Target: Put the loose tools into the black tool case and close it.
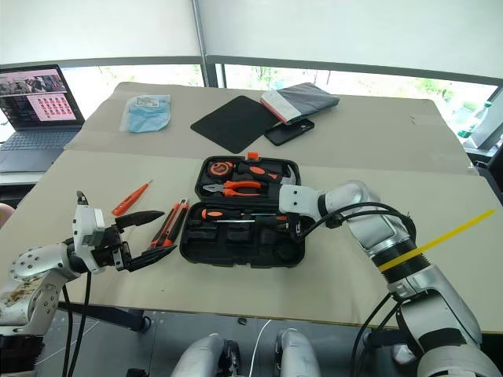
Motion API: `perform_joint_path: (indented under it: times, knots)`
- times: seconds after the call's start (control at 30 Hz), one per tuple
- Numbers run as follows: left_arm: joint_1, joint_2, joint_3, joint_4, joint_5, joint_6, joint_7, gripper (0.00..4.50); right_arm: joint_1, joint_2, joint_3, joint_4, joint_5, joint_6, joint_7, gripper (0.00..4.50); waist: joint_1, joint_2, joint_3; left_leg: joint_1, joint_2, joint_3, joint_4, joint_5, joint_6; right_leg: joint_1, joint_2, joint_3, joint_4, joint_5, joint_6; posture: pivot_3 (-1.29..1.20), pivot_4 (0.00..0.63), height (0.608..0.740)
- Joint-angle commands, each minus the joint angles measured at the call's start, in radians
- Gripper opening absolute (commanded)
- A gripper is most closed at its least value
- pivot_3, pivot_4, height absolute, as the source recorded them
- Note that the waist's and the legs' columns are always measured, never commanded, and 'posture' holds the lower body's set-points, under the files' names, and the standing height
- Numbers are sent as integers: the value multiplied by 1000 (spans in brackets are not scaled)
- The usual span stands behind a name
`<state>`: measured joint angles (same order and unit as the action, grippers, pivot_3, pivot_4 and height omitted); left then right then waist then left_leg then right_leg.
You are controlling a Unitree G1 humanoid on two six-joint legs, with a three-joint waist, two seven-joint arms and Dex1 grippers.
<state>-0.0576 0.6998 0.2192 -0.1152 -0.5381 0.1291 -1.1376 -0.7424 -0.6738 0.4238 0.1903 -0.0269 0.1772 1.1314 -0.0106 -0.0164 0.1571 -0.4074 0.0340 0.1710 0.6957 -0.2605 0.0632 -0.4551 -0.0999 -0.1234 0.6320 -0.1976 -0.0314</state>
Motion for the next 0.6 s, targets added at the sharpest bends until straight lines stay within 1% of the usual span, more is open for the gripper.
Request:
perform_joint_path:
  times: [0.03,0.13,0.27,0.33,0.4,0.43,0.5,0.6]
  knots:
    - [-17,-1,4,-39,-3,-5,17,4500,-16,14,-58,-7,52,-62,46,3347,-1,0,0,0,0,0,0,1,1,0,0,0,0,1,-2,0,150,740]
    - [-21,-1,1,-38,-3,-2,20,4500,-21,27,-120,-9,121,-66,82,3347,-2,0,0,0,0,0,0,2,4,0,1,0,0,1,-3,0,150,740]
    - [-19,-3,-2,-36,-3,-2,25,4500,-14,59,-200,-24,256,2,134,3347,-3,0,0,0,0,0,0,3,4,0,1,1,0,1,-2,0,150,740]
    - [-18,-4,-3,-33,-1,-3,27,4500,-17,95,-211,-5,263,-5,108,2839,-4,0,0,1,0,0,0,3,4,0,1,1,0,2,-3,0,150,740]
    - [-17,-4,-4,-30,1,-5,28,4500,-12,124,-194,17,230,-26,84,2301,-6,0,0,1,0,0,0,3,4,0,1,1,0,2,-4,0,150,740]
    - [-17,-4,-6,-29,3,-5,28,4500,-9,143,-184,35,211,-40,65,1903,-6,0,0,1,1,0,0,3,4,0,1,1,0,2,-4,0,150,740]
    - [-18,-5,-8,-30,6,-5,30,4500,3,174,-169,57,187,-55,39,1242,-5,0,0,1,1,0,0,3,4,0,1,1,1,2,-4,0,150,740]
    - [-18,-1,-13,-33,14,-6,30,4500,25,203,-129,93,142,-68,29,215,-5,0,0,0,0,0,0,3,4,0,1,1,1,3,-5,0,150,740]
